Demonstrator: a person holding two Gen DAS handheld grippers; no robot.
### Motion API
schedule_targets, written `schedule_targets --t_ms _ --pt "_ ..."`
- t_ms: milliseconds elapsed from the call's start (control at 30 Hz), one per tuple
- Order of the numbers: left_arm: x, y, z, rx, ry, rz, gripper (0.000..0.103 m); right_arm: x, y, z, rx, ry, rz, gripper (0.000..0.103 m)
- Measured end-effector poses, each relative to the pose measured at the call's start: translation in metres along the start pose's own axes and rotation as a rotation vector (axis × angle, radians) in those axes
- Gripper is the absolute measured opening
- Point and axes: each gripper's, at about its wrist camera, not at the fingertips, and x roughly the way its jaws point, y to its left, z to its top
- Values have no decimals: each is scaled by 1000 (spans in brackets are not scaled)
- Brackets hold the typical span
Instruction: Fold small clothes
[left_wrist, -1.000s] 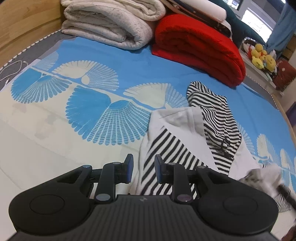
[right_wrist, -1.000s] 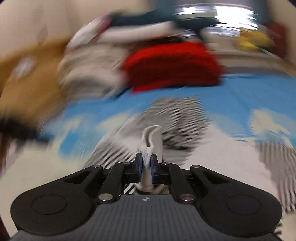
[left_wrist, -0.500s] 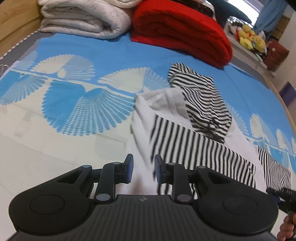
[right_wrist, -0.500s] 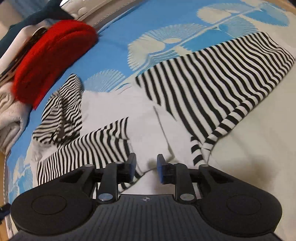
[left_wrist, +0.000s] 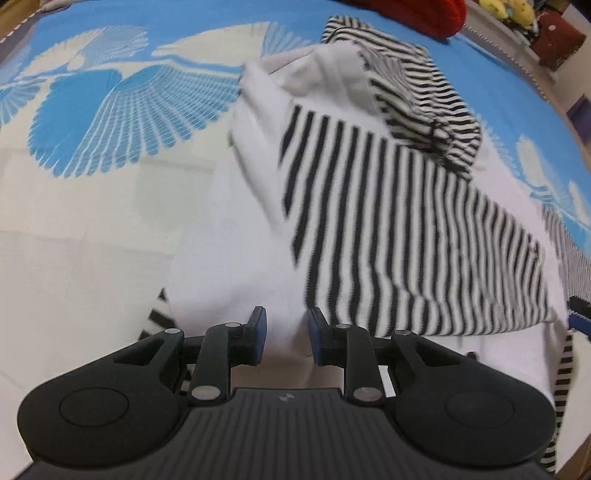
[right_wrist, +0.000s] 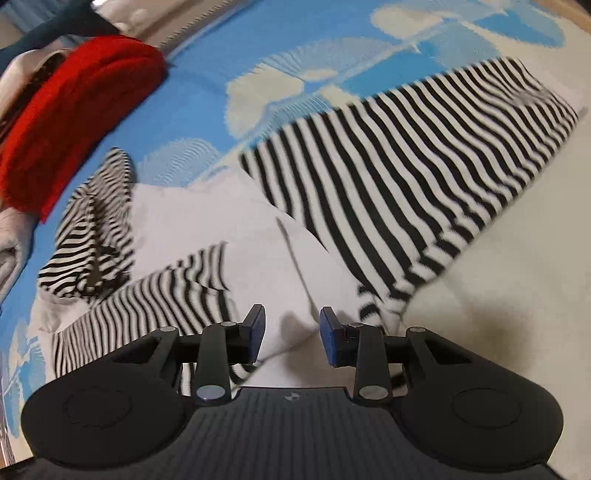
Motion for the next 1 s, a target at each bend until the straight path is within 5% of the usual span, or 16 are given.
schedule_targets --t_ms 233,333,367,733,833,900,1000 --pt "3 12 8 -144 -21 -138 27 4 0 1 7 47 9 34" --pt "13 -5 7 -74 10 -92 21 4 3 1 -7 45 10 34" --pt "13 -8 7 -46 1 -64 3 5 3 0 -12 45 7 34" --pt "-20 4 12 -18 -46 79 0 19 3 -2 0 81 -11 34" --pt "-29 -5 18 10 -120 -14 1 20 7 -4 -15 80 -17 34" --pt "-20 -11 17 29 -86 -63 3 20 8 -4 -21 78 -18 34" --pt "6 -13 8 52 44 -30 4 22 8 -5 -28 82 -20 34"
